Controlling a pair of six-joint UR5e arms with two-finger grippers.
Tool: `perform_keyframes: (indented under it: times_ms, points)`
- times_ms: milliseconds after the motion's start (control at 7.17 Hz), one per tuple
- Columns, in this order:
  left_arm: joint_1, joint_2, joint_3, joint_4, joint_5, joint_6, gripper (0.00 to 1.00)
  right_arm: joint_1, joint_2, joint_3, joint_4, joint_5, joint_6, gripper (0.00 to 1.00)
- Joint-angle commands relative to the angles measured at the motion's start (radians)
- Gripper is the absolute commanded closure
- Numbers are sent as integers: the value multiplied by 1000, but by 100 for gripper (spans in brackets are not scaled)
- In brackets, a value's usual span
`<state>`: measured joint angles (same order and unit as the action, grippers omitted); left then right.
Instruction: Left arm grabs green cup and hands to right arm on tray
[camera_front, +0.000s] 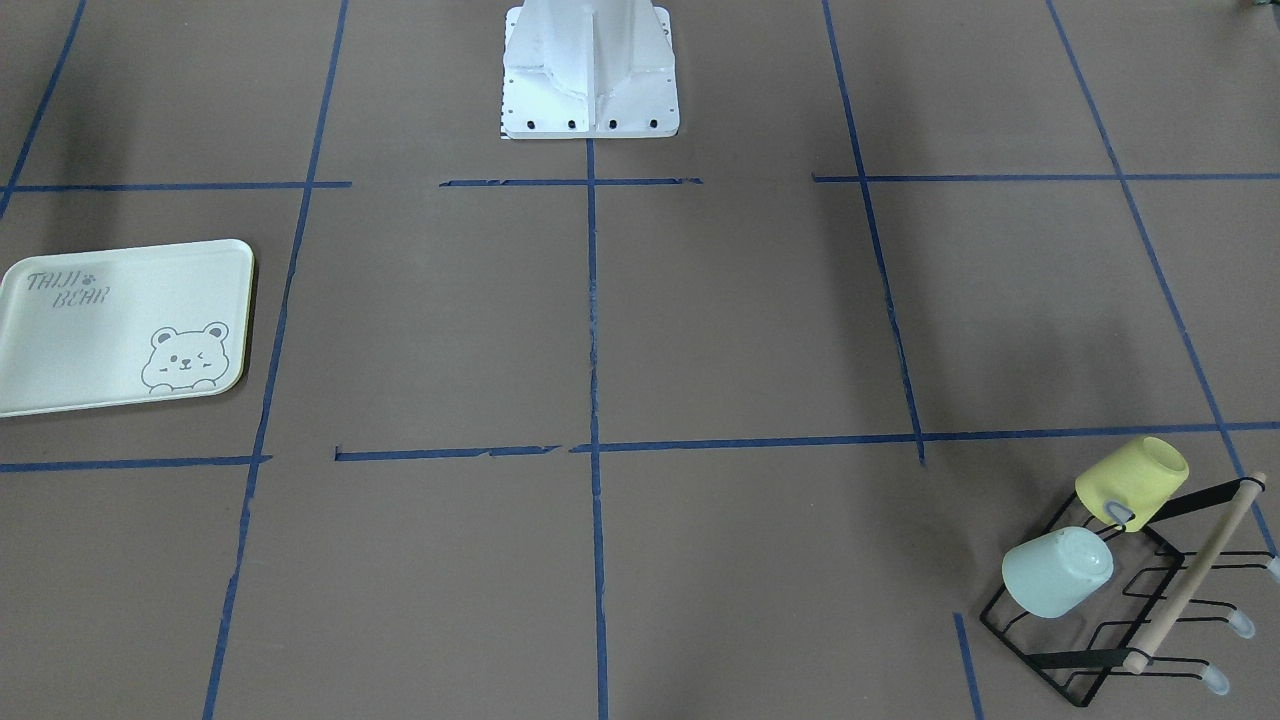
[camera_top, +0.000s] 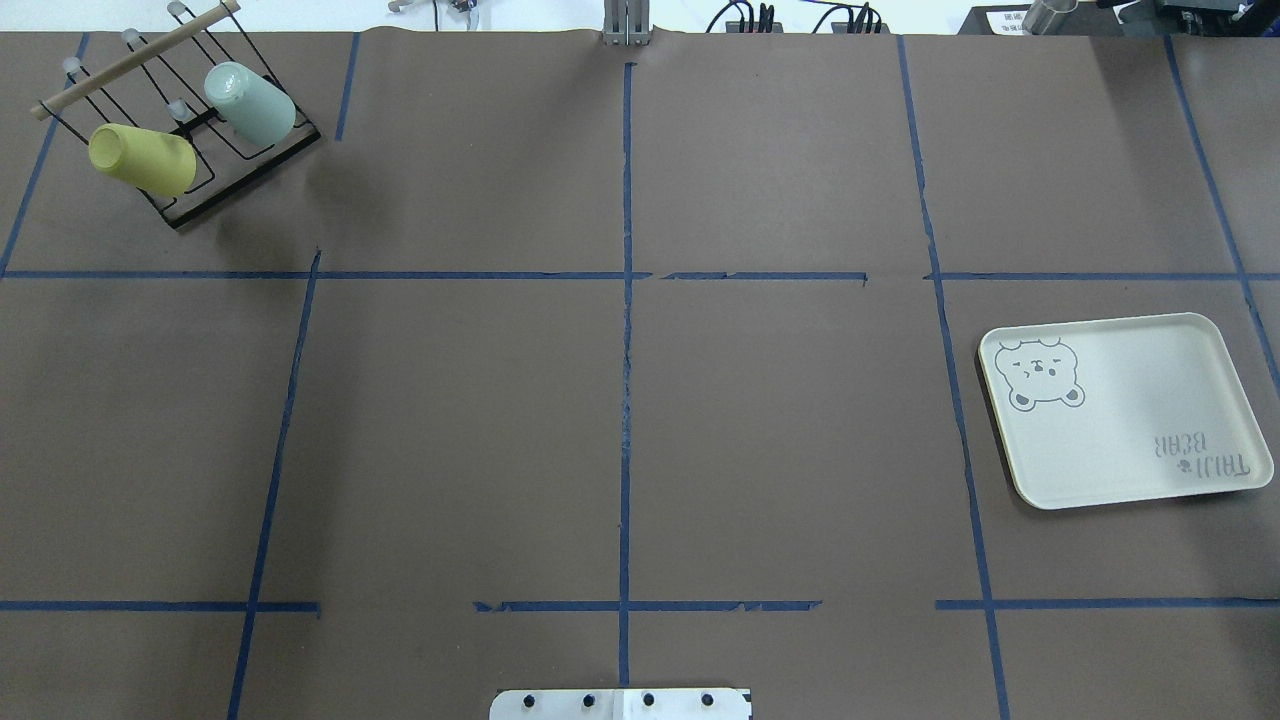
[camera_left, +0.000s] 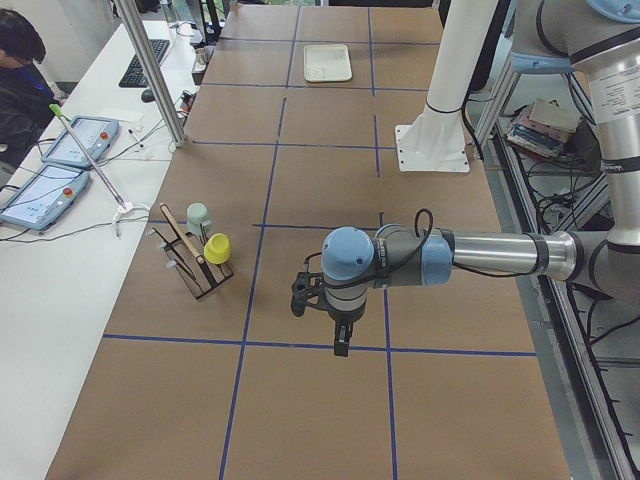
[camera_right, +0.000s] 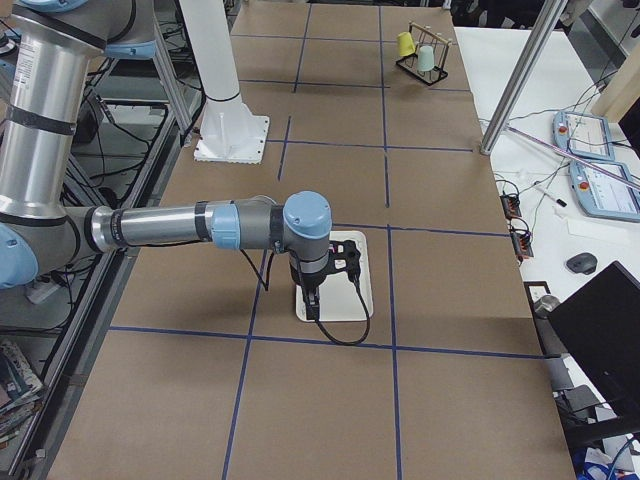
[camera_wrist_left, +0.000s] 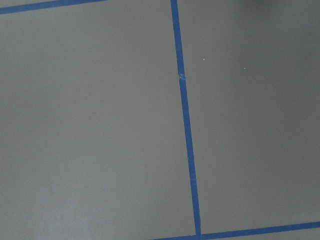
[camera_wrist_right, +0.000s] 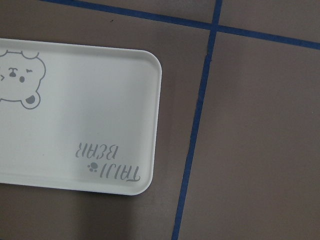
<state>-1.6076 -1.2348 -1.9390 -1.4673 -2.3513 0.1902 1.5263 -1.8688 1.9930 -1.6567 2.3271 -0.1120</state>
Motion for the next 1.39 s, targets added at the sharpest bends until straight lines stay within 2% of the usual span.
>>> perform_keyframes:
  times_ms: [0,418,697,976,1115,1255]
  points:
    - [0,0,-3,-1,-2,2,0,0,3,0,0,0,0,0]
    - [2,-9,-9,-1,1,-5,0,0,17,0,0,-2,2,0]
    - [3,-125,-18,-4,-9,-6,0,-3,28,0,0,-2,2,0]
    - [11,-288,43,-18,-8,-14,0,-3,33,0,0,-2,2,0]
    - [23,-376,84,-10,-9,-93,0,-3,34,1,0,-2,2,0]
    - [56,-402,86,-30,-9,-226,0,-3,34,4,2,-2,3,0]
